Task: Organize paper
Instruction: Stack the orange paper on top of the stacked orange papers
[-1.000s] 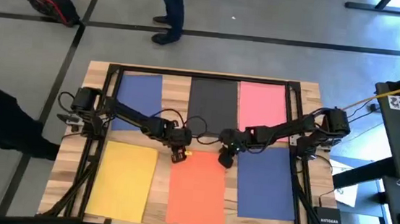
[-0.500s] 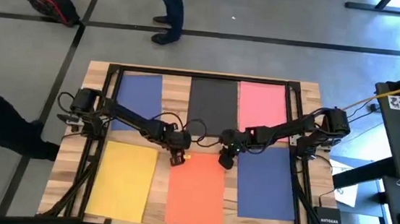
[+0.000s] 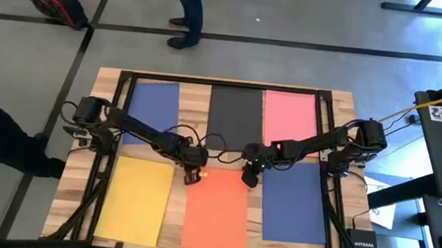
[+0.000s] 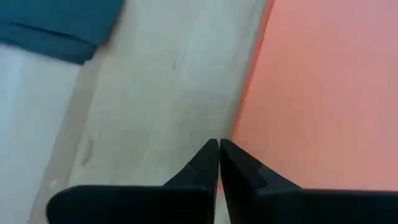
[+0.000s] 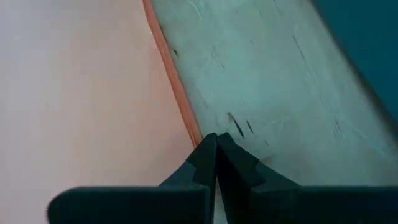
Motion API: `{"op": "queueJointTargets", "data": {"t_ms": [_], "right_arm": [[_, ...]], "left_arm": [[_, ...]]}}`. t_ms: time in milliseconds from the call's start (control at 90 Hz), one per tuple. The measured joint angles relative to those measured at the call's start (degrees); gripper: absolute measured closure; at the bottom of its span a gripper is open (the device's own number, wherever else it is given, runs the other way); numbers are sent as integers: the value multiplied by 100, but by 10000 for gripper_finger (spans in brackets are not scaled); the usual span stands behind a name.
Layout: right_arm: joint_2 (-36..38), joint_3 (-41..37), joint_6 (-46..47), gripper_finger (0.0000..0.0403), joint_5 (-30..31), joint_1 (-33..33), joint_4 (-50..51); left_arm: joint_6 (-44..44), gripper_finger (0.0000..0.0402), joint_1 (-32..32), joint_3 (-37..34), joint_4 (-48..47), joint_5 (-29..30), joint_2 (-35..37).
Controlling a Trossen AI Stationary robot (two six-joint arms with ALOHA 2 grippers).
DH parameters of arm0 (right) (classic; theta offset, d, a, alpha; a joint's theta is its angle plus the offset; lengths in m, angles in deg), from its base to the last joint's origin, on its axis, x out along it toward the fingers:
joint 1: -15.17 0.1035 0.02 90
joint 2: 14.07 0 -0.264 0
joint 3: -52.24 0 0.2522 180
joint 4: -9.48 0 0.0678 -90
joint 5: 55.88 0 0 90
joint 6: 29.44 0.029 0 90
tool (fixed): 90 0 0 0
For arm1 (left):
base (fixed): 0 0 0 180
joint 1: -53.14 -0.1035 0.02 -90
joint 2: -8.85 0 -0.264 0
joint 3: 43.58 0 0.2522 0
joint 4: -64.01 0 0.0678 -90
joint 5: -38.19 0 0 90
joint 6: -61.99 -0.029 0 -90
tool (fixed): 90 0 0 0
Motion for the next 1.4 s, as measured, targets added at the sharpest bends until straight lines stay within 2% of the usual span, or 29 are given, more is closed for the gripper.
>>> {"op": "queueJointTargets", "data": {"t_ms": [289,444,644,856,967,1189,1400], "right_arm": [[0,80,-33,403,10,-2,34],[-23,288,-178,403,77,-4,209],[-28,483,-353,403,120,-4,377],[-23,484,-365,403,141,-10,518],[-20,490,-367,403,133,-10,505],[-11,494,-325,402,130,-15,494],[-10,498,-273,388,71,-15,502]], "left_arm": [[293,402,-4,0,-1935,1334,207],[291,402,142,-2,-2255,1748,199],[440,402,451,-215,-2124,1711,221],[683,402,693,-988,-1131,914,644],[692,402,763,-1284,-676,741,1003],[679,402,634,-1563,-957,755,1539],[429,388,337,-1754,-1193,790,1595]]}}
